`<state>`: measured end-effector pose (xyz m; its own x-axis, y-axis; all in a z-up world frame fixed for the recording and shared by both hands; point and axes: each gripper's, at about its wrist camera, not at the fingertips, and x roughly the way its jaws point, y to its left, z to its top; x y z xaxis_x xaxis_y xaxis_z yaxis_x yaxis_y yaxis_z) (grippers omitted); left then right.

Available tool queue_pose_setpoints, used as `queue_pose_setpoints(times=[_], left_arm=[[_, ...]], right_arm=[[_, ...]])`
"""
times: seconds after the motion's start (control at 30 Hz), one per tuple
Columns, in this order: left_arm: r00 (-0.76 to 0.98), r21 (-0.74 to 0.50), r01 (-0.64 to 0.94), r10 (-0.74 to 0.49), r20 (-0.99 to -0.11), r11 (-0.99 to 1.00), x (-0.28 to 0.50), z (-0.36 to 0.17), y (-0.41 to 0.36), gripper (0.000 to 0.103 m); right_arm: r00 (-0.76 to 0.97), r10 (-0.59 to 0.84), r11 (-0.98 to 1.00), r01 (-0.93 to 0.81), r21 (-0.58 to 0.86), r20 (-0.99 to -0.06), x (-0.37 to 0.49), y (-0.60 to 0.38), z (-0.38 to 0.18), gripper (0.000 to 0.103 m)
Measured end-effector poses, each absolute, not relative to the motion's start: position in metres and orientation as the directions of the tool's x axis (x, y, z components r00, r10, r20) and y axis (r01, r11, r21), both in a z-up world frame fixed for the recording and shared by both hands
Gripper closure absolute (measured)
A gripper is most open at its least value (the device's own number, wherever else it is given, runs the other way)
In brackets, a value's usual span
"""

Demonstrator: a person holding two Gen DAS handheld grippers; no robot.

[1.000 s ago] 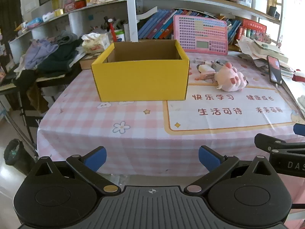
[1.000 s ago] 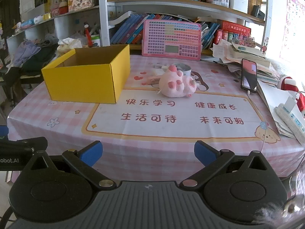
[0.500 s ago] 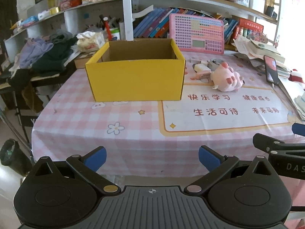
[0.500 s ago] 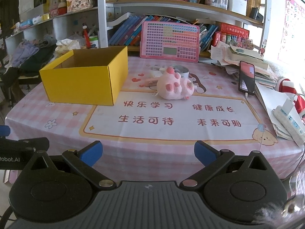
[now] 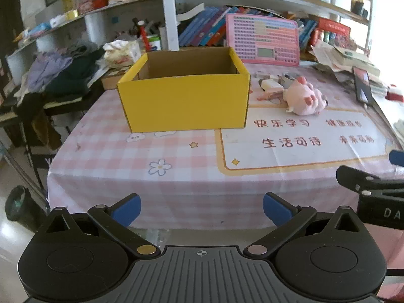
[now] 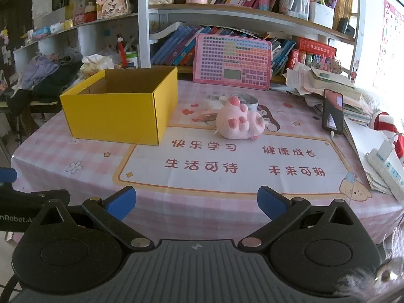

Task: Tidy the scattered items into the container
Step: 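Move both tools toward the pink plush pig and white spray bottle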

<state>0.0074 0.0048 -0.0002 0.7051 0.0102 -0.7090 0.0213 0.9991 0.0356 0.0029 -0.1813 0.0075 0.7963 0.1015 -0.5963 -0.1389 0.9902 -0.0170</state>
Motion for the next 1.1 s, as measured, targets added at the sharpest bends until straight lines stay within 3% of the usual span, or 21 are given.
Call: queue_pose_setpoints(times=[0.27, 0.63, 0.9, 1.1], left_arm=[[0.742, 0.024, 0.048, -0.02, -0.67, 0.999, 0.0, 0.006, 0.003, 0.0], [0.775, 0.04, 0.06, -0.021, -0.632, 0.997, 0.004, 0.015, -0.003, 0.0], [0.749, 0.024, 0.023, -0.001, -0.663, 0.999, 0.005, 0.005, 0.0, 0.0], [0.723, 0.013, 0.01, 0.002, -0.691, 1.0, 0.01, -0.002, 0.003, 0.0]], right_arm=[[0.795, 0.1, 0.988, -0.15, -0.033, -0.599, 0.002, -0.179, 0.007, 0.0], [0.833, 0.141, 0.984, -0.176, -0.014, -0.534, 0.017, -0.183, 0.024, 0.0], [0.788, 0.112, 0.991, -0.132, 0.012, -0.606, 0.009, -0.185, 0.004, 0.0], [0.799, 0.1, 0.993, -0.12, 0.005, -0.593, 0.009, -0.186, 0.005, 0.0]])
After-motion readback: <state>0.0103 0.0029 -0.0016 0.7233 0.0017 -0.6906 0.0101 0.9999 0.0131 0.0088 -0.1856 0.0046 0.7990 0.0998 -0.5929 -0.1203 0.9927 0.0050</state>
